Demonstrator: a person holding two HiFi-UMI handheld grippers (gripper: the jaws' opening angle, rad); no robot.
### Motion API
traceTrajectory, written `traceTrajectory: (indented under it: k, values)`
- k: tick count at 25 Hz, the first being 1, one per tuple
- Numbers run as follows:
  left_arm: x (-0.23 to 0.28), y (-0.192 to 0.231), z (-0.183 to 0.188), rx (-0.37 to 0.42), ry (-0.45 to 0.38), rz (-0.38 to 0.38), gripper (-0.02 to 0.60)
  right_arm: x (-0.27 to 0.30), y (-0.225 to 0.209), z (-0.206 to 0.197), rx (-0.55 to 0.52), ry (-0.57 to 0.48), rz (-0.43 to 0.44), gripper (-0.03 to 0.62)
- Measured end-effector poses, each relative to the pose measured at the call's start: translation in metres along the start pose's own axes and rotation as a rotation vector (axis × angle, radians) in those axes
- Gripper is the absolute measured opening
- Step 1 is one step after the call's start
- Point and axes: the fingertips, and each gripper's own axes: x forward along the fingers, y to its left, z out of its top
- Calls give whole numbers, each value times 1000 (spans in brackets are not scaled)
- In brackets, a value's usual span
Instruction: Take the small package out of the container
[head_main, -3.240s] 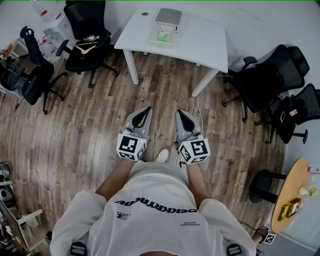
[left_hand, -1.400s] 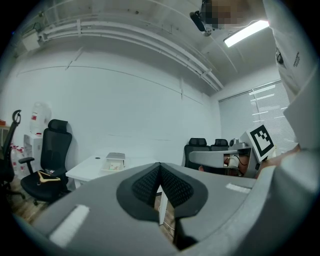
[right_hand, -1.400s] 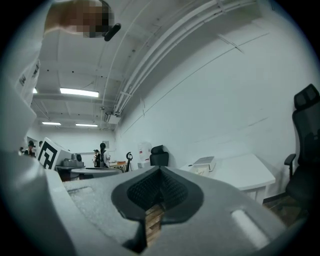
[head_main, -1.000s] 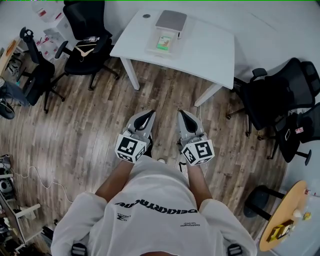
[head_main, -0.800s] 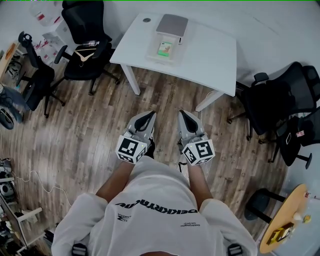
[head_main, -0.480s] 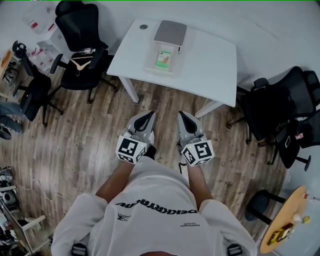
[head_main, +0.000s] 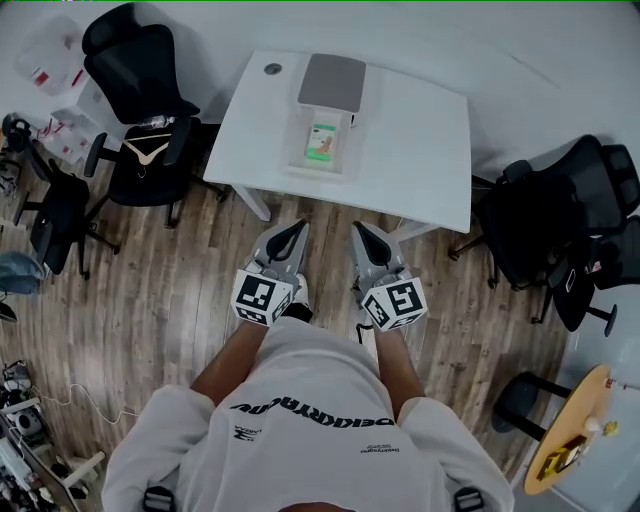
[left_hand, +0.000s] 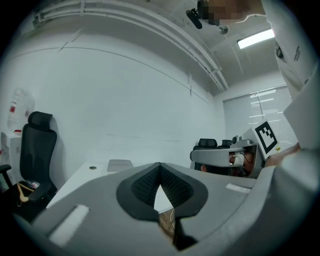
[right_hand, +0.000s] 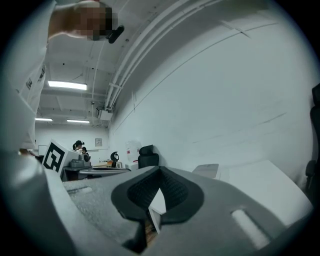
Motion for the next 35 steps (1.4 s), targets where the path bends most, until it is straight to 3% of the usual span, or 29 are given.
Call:
traceTrajectory:
  k: [14, 26, 35]
  values:
    - [47, 71, 7, -24, 18, -40, 5, 78, -30, 6, 44, 3, -73, 0]
    - [73, 94, 6, -34, 30, -38, 3, 99, -45, 5, 26, 28, -136, 0]
    - [100, 98, 2, -44, 32, -20, 3, 111, -73, 2, 34, 35, -135, 0]
